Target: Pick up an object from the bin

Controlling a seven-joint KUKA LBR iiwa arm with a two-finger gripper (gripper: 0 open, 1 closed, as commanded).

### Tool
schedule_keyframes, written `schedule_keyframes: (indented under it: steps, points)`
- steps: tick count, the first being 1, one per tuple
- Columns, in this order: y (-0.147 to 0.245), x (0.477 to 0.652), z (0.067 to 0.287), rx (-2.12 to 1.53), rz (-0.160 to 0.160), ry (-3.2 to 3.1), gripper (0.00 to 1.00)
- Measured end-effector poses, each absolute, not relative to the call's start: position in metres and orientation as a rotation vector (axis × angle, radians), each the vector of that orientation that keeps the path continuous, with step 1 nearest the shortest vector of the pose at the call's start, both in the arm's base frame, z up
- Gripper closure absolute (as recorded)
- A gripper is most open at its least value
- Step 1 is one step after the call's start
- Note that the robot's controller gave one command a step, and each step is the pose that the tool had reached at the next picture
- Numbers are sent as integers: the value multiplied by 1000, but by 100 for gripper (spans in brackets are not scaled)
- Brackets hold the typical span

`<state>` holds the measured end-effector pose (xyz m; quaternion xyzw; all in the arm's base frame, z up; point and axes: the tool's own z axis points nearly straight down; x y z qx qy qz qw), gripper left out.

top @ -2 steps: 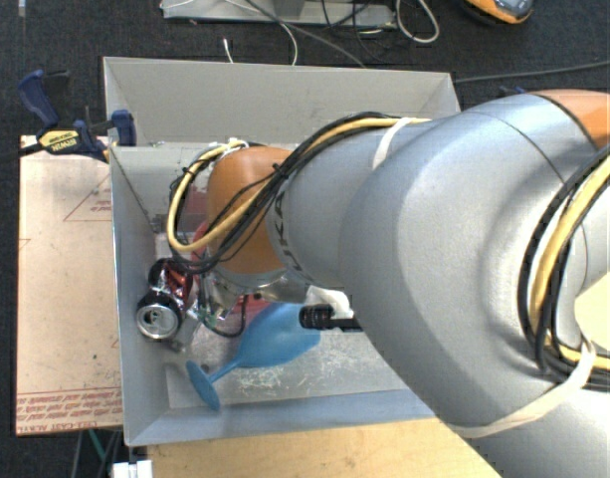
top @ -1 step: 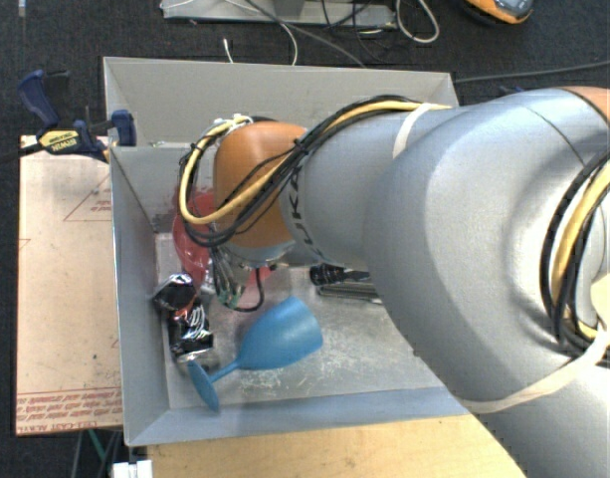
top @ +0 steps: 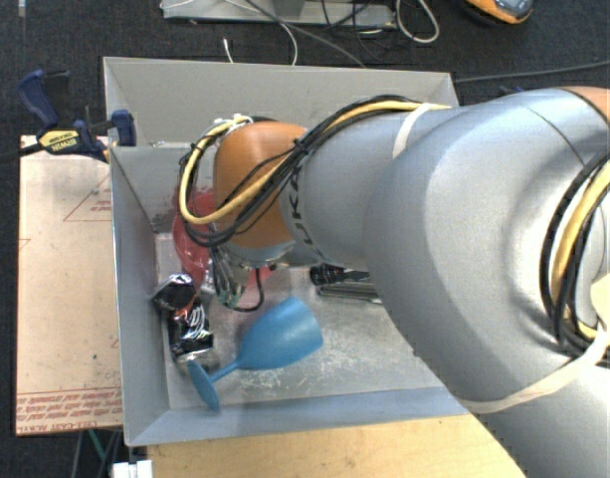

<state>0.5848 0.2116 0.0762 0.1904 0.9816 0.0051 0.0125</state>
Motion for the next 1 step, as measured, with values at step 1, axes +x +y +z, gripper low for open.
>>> schedule_keyframes:
  steps: [1]
  points:
    - [211, 587, 87, 593, 20, 3051, 100]
